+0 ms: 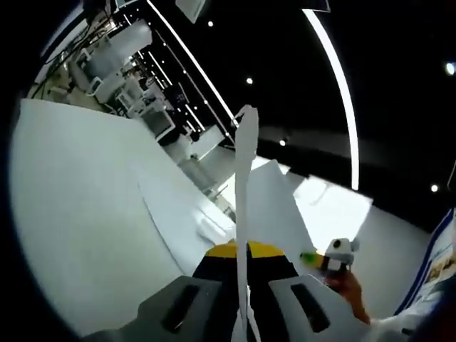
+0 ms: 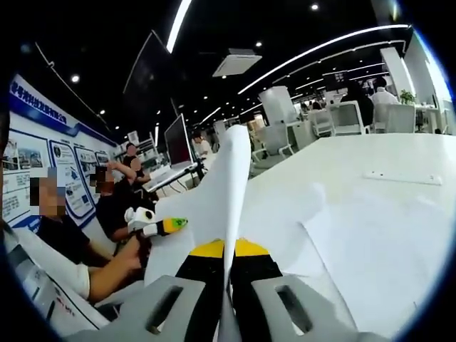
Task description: Organize the stack of printing papers by aligning and flattening the scattered papers on the table
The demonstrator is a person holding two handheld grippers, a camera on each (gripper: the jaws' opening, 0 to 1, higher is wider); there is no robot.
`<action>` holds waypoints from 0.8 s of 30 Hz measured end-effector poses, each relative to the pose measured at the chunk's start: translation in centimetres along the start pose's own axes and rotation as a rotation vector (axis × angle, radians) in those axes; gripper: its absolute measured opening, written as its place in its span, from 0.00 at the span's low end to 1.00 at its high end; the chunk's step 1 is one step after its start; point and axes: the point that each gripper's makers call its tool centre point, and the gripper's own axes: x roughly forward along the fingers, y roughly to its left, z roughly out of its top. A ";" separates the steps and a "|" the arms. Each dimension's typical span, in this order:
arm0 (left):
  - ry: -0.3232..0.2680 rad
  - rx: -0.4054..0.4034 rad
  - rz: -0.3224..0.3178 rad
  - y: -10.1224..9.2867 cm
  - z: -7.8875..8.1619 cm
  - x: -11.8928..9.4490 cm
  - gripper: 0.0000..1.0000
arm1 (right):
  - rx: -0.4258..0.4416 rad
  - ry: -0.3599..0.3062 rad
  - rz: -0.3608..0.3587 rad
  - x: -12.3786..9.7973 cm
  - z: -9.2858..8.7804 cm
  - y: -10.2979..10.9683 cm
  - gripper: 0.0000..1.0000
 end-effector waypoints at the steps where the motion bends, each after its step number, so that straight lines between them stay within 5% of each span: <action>1: -0.003 -0.004 -0.001 0.0 0.1 0.0 0.05 | 0.000 -0.001 0.001 0.0 0.0 0.0 0.00; 24: -0.048 -0.020 -0.004 0.0 0.5 -0.2 0.06 | 0.031 0.001 0.021 0.6 -0.6 0.3 0.00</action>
